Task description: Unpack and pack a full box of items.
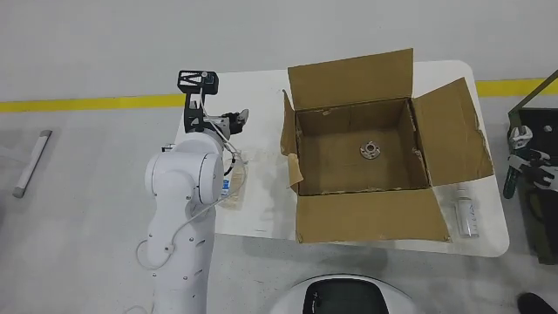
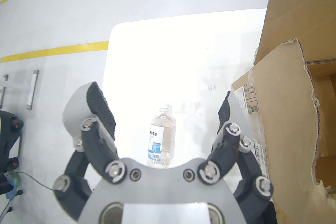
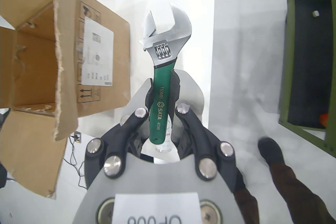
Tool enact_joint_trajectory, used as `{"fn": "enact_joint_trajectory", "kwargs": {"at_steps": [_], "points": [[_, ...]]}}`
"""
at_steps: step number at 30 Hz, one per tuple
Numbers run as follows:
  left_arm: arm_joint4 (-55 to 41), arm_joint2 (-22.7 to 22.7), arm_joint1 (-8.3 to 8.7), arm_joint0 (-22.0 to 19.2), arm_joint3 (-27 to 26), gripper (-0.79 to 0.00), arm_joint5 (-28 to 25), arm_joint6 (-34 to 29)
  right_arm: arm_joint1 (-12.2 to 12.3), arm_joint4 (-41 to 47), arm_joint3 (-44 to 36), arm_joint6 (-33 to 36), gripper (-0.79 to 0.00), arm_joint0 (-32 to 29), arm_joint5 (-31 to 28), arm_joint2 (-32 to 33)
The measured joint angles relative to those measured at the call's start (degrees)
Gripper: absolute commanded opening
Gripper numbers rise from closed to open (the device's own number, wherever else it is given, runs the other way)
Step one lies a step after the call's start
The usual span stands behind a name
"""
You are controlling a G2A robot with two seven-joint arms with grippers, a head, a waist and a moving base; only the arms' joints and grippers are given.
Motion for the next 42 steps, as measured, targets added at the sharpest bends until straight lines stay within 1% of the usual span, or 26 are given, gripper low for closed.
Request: {"fn": "enact_joint_trajectory", "kwargs": {"at_steps": [5,10,14,19,42], "points": [[0.0,0.0,0.00,0.0,0.0,0.000,0.0,0.0,1.1,-10.0,0.4,4.6,-0.785,0.3,-0.1,-4.3],[0.0,0.0,0.00,0.0,0.0,0.000,0.0,0.0,1.6,-15.4,2.2,7.3,-0.785,0.1,0.0,-8.7],[0.0,0.0,0.00,0.0,0.0,0.000,0.0,0.0,1.9,-17.8,4.0,8.7,-0.785,0.2,1.0,-11.2],[0.0,0.0,0.00,0.0,0.0,0.000,0.0,0.0,2.3,-18.1,5.2,9.4,-0.785,0.1,0.9,-12.9],[0.0,0.0,0.00,0.0,0.0,0.000,0.0,0.0,3.7,-20.1,13.6,6.6,-0.785,1.8,1.2,-17.6]]}}
